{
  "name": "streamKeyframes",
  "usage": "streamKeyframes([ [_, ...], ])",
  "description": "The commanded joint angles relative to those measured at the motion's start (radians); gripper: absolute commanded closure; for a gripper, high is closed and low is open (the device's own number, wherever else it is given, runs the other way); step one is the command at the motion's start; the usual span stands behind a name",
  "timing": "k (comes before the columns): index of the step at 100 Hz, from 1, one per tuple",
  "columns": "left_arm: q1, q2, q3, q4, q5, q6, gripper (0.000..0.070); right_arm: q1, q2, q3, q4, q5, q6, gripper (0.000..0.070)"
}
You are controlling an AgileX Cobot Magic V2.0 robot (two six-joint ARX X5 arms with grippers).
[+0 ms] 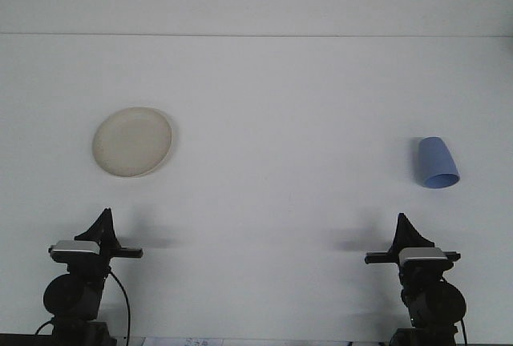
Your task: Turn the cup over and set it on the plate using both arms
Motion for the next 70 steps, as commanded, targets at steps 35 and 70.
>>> streamKeyframes([
  [35, 0.0, -0.001, -0.019, 0.01, -0.003, -0.002, 0.0685, 0.001, 0.0, -0.002, 0.013, -0.036, 0.15, 0.0694],
  [70, 0.0, -0.001, -0.019, 0.01, -0.003, -0.002, 0.0685, 0.001, 0.004, 0.088, 0.056, -0.002, 0.439, 0.0697],
])
